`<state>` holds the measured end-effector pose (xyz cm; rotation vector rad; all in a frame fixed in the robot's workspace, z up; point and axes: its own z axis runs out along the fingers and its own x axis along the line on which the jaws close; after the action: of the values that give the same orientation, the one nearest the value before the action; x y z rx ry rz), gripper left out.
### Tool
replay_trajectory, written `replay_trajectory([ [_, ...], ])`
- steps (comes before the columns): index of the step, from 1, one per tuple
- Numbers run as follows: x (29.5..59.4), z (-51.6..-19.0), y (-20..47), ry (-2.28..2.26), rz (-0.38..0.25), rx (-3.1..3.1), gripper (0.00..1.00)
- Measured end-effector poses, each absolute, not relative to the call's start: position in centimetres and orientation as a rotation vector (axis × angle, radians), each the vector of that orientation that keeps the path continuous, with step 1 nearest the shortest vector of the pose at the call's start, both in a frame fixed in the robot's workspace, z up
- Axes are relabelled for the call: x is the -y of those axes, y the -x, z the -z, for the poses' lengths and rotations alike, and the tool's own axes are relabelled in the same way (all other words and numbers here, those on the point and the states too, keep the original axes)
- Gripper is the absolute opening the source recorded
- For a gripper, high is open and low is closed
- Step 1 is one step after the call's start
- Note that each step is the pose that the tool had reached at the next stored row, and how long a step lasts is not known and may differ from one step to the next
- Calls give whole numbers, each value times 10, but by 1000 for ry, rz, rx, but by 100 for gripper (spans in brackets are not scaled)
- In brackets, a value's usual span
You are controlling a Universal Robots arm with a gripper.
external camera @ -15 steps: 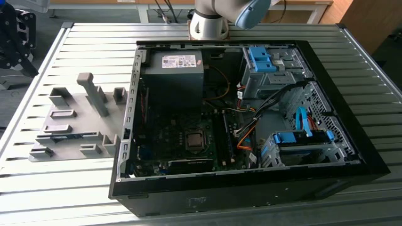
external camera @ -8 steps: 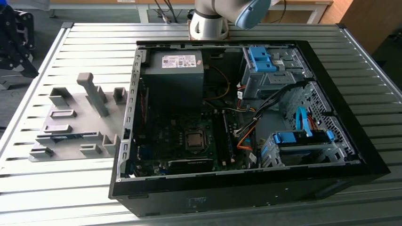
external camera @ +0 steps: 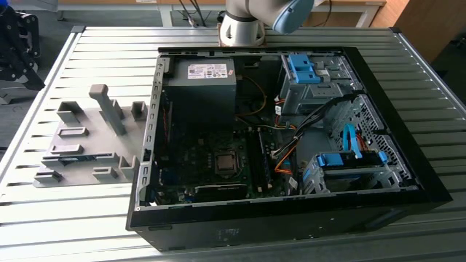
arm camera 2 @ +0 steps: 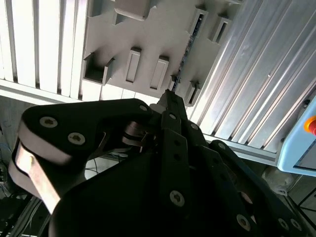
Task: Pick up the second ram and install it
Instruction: 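Pick up the second ram and move it above second insertion slot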
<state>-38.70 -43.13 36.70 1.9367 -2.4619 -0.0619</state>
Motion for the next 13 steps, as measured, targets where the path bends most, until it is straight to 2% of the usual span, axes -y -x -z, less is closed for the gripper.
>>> replay_trajectory([
  [13, 432, -366, 387, -2089, 61, 2330, 11],
])
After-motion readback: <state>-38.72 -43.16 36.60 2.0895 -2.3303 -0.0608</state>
